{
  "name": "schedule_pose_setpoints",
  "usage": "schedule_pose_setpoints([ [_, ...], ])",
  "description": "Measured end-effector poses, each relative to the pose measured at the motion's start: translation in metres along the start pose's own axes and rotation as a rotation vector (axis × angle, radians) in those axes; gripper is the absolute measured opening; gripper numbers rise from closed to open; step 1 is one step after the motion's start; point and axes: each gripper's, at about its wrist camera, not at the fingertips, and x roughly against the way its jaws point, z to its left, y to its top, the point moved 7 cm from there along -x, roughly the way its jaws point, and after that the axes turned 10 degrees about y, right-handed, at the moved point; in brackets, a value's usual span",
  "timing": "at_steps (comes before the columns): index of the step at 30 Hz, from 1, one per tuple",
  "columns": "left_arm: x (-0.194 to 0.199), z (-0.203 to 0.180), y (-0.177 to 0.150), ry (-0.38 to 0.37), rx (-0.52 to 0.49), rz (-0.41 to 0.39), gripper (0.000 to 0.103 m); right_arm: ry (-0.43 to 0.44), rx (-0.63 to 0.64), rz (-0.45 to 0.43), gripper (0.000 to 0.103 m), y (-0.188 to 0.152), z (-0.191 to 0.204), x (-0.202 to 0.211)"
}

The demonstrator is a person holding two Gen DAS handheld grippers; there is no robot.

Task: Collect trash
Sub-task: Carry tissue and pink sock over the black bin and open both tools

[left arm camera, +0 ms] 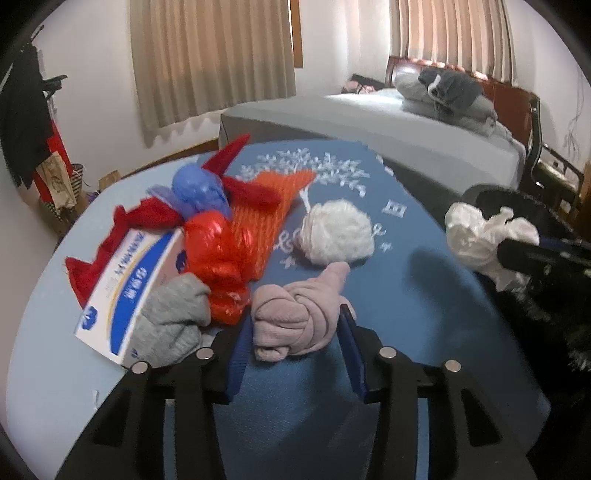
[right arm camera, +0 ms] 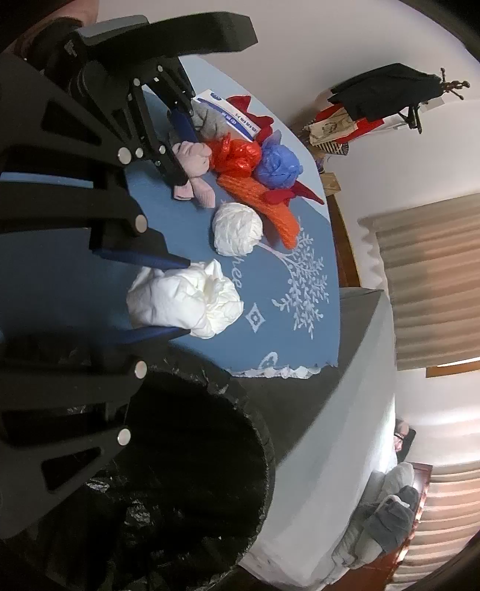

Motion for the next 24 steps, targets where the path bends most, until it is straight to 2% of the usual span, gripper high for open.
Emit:
schedule_pose_setpoints([
  [10,0.037,-0.024,0.041,-0.076,-0.012,-0.102,0.045,-0.066,-0.048,-0.081,0.029,0.009,-0.03,0.043],
  [24,0.06,-0.136,0.091,-0.28,-0.086,-0.186,0.045,-0.276,-0.174,-0.175,0.029,-0.004,-0.124,0.117],
])
